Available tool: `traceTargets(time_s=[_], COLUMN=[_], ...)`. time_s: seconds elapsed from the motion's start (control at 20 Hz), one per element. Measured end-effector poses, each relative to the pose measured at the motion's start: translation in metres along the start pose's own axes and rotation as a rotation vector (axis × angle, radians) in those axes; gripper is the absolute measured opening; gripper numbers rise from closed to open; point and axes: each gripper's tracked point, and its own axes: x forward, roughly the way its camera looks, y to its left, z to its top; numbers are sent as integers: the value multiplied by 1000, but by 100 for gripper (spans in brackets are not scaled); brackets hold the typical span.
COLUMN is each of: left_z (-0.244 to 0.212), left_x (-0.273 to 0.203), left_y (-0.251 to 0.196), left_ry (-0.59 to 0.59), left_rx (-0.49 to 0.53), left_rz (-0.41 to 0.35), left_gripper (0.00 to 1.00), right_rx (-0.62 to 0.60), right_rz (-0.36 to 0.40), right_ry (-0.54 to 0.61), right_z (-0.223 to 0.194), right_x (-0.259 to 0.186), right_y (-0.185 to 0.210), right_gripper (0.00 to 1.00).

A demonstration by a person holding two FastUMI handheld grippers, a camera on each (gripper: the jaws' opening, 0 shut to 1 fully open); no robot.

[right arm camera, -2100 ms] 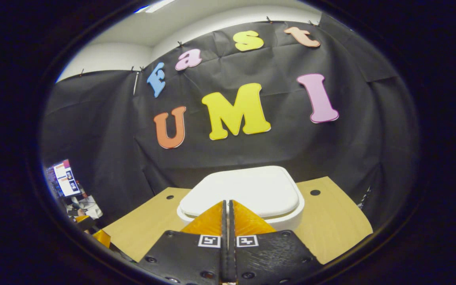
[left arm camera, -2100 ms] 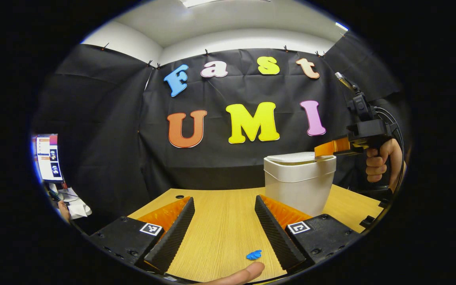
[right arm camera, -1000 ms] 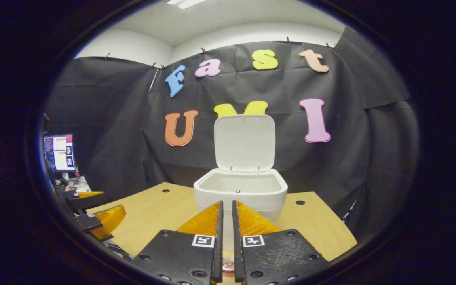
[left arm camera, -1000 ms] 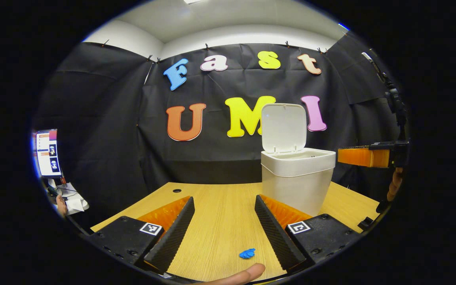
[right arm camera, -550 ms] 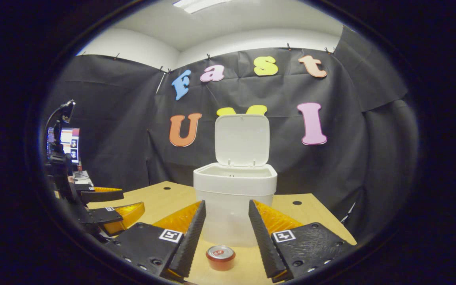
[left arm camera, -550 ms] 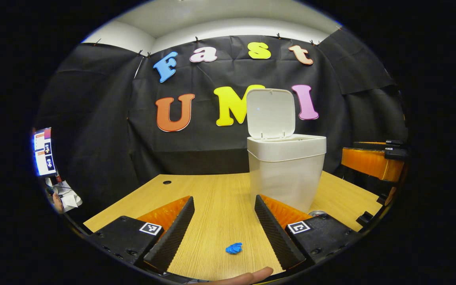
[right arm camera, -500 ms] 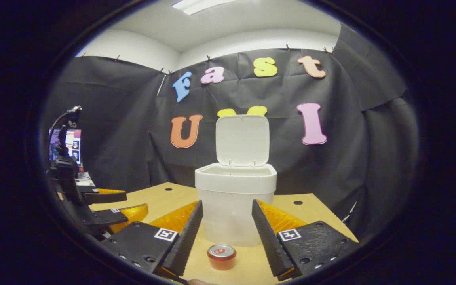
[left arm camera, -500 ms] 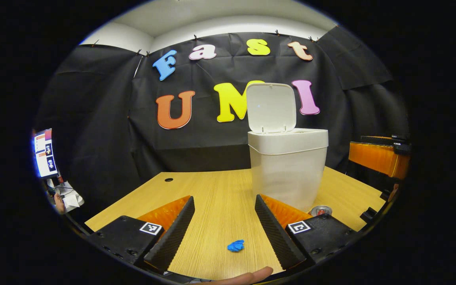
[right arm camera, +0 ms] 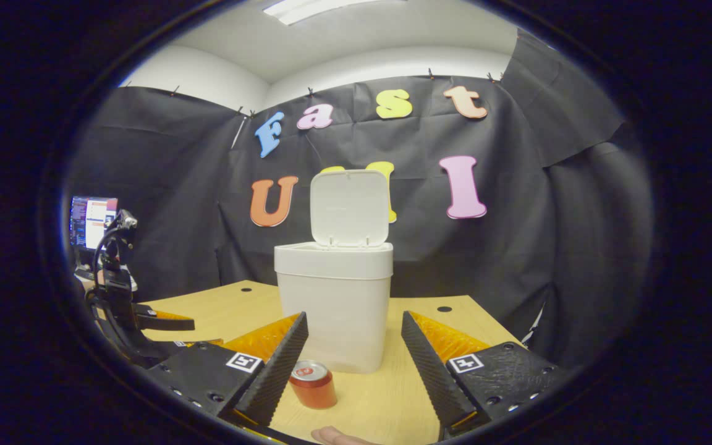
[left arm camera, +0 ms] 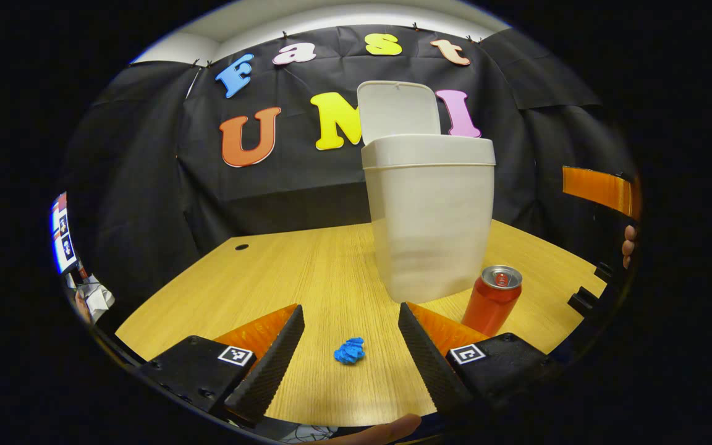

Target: Press the lid of the desktop garbage bin to open it, pick up the crumpled paper on the desktop and throw it into the bin, then pick up the pop can on the desktop and drop it into the bin, and finally close the garbage bin lid.

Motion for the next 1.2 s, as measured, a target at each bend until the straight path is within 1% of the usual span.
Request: traceTargets(time_s=[0.15, 0.25, 0.3, 0.4, 0.45, 0.5, 0.55, 0.6, 0.65, 0.7, 0.75, 0.85, 0.95, 1.0, 1.05, 1.1, 1.15, 1.2], left_z=[-27, -50, -60, -72, -74, -75, -74, -79, -84, -86, -82, -83, -82, -82, -83, -82, -81, -80], left_x=[13, 27, 32, 39, 41, 44, 47, 54, 56, 56, 54, 55, 56, 54, 54, 54, 52, 51], left_y=[4, 7, 5, -5, -6, -6, -5, -6, -7, -7, -8, -7, -3, -2, 0, 1, 5, 4], left_ry=[63, 126, 155, 183, 181, 169, 158, 167, 185, 193, 181, 185, 185, 188, 191, 192, 190, 188], left_rx=[-40, -84, -100, -88, -78, -72, -73, -89, -106, -113, -108, -109, -132, -138, -142, -143, -144, -147], left_rz=[-18, -36, -48, -69, -68, -67, -69, -77, -81, -73, -72, -75, -70, -64, -60, -57, -46, -46], left_gripper=[100, 100, 100, 100, 100, 99, 98, 90, 88, 83, 83, 77, 73, 69, 62, 59, 59, 49], right_rx=[35, 61, 61, 75, 93, 96, 78, 46, 34, 32, 38, 54, 66, 62, 52, 46, 40, 35], right_rz=[-4, -26, -38, -68, -69, -76, -85, -93, -90, -83, -77, -72, -65, -64, -64, -66, -66, -61], right_ry=[27, 30, 24, 16, 19, 52, 80, 113, 130, 148, 164, 200, 232, 241, 246, 247, 251, 259], right_z=[-10, -13, -14, -25, -35, -52, -70, -88, -96, -104, -111, -123, -134, -137, -140, -142, -145, -149], right_x=[3, 5, 6, 7, 7, 10, 12, 15, 18, 21, 23, 27, 30, 30, 31, 32, 33, 35], right_y=[1, 3, 3, 7, 15, 22, 27, 33, 34, 38, 39, 42, 45, 47, 46, 46, 45, 47], right_gripper=[94, 94, 93, 94, 93, 93, 96, 96, 96, 96, 96, 96, 96, 94, 96, 96, 96, 96])
